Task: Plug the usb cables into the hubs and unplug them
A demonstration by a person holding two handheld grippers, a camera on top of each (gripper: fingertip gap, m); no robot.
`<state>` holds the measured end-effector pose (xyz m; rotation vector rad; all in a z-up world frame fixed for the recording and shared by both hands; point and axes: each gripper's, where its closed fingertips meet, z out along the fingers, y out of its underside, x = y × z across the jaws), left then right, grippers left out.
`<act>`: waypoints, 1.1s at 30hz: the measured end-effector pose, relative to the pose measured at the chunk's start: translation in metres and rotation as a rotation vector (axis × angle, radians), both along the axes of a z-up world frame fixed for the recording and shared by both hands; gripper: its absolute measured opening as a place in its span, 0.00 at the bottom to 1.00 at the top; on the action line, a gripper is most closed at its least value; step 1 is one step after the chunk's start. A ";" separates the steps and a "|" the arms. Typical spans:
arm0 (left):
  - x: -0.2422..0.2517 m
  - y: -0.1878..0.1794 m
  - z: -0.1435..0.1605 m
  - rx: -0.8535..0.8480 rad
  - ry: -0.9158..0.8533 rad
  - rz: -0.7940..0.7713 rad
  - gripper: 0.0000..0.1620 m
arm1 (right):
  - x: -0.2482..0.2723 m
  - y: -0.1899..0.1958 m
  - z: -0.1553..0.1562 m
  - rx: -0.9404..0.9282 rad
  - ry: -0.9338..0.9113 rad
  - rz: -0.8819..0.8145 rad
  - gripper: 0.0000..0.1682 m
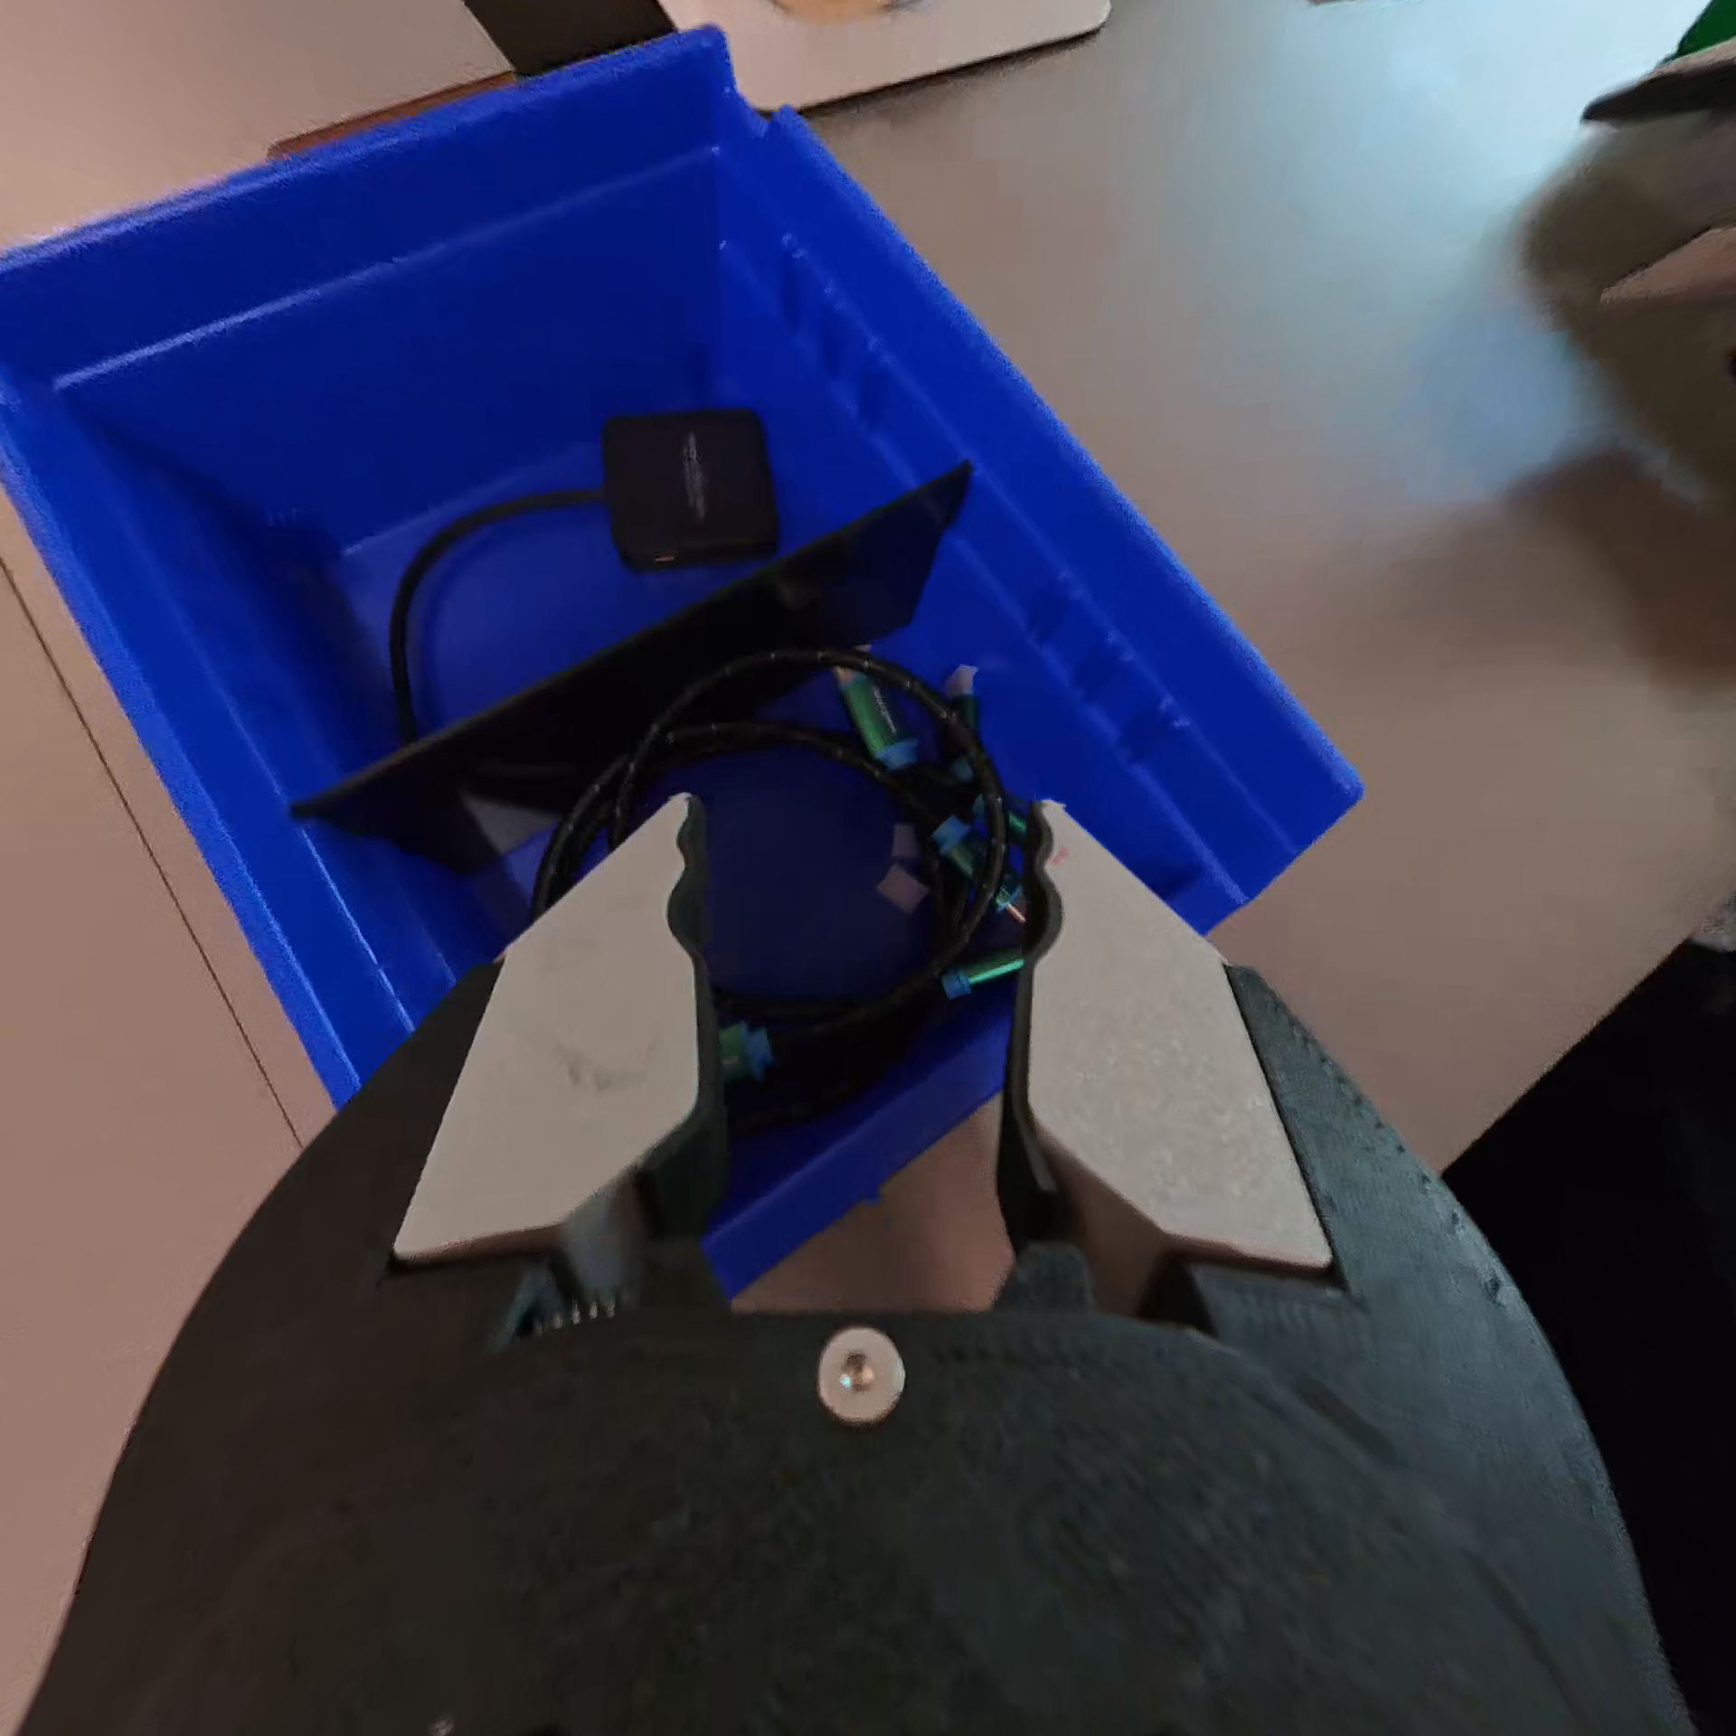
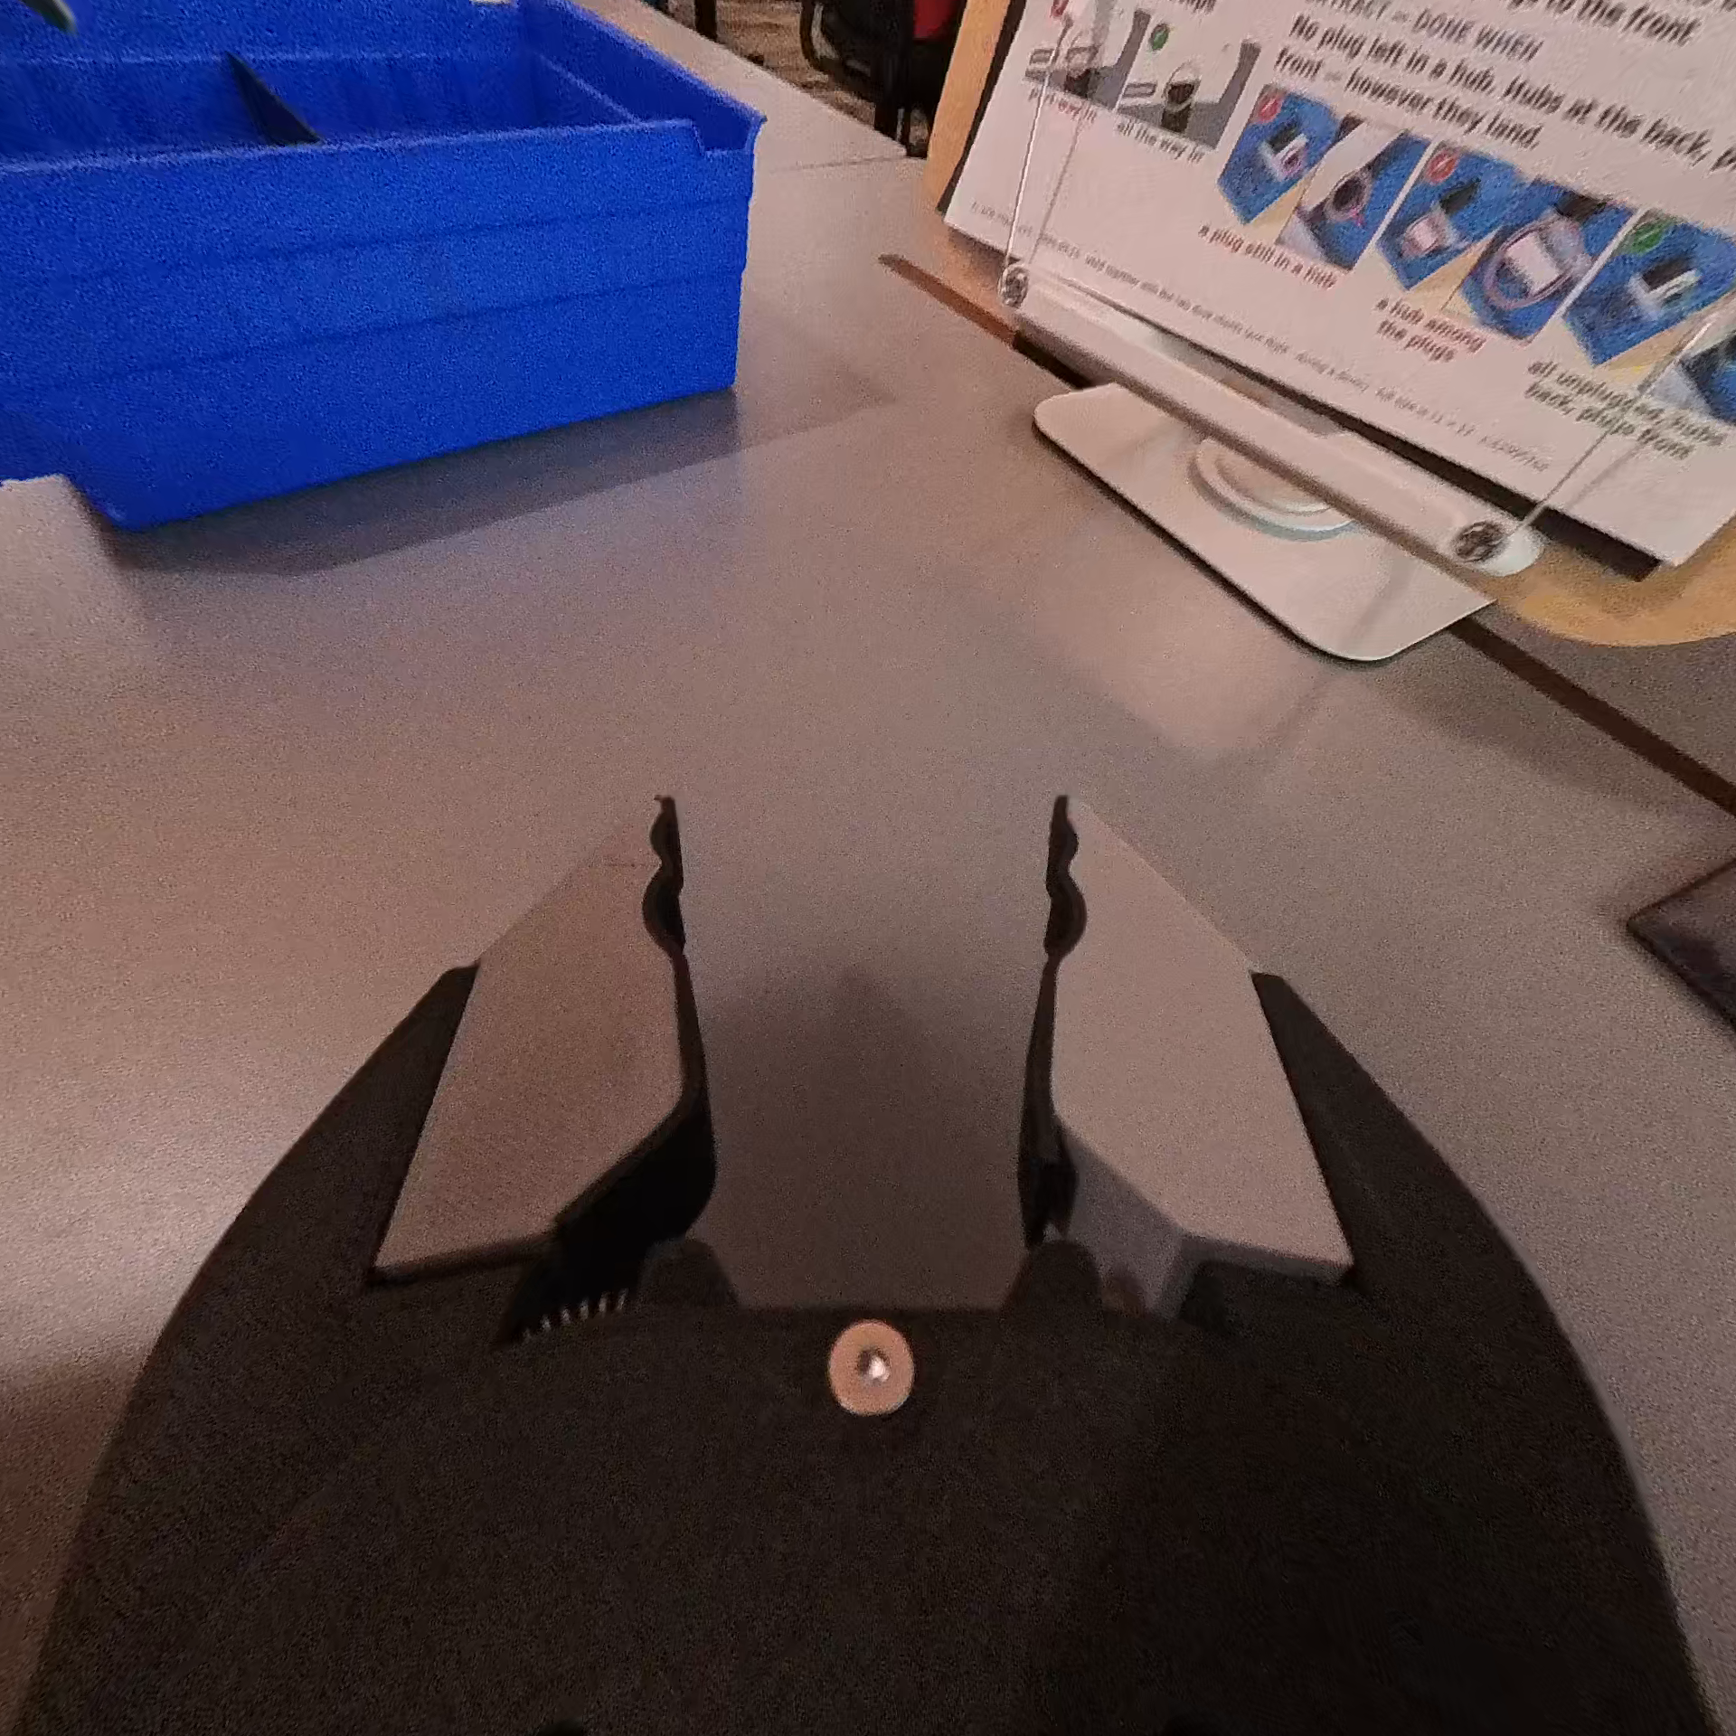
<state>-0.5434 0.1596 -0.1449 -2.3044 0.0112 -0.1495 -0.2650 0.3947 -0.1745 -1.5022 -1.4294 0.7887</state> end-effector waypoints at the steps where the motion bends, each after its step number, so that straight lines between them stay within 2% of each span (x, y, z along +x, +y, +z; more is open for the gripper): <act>1: 0.000 -0.004 0.000 0.012 -0.014 0.020 0.41 | -0.001 -0.003 -0.005 -0.025 -0.016 0.011 0.47; 5: 0.003 -0.011 0.005 0.052 -0.023 0.079 0.42 | -0.003 -0.007 -0.010 -0.081 -0.036 0.018 0.53; 8: 0.015 -0.005 0.008 0.064 -0.036 0.091 0.43 | -0.001 -0.005 -0.012 -0.067 -0.053 0.028 0.45; 12: 0.020 -0.002 0.009 0.136 0.003 0.198 0.43 | -0.001 0.000 -0.014 -0.056 -0.046 0.007 0.48; 15: 0.046 -0.002 0.007 0.169 -0.050 0.179 0.42 | 0.000 0.004 -0.029 -0.053 -0.100 -0.006 0.50; 17: 0.052 -0.009 0.007 0.159 -0.010 0.182 0.42 | 0.000 0.009 -0.036 -0.022 -0.124 -0.023 0.52; 20: 0.058 -0.018 0.024 0.223 0.007 0.185 0.36 | 0.001 0.012 -0.042 0.016 -0.154 -0.036 0.53; 26: 0.060 -0.020 0.041 0.284 0.009 0.192 0.35 | 0.000 0.012 -0.044 0.034 -0.163 -0.033 0.53; 33: 0.073 -0.009 0.033 0.292 0.009 0.152 0.37 | 0.000 0.012 -0.044 0.039 -0.163 -0.038 0.53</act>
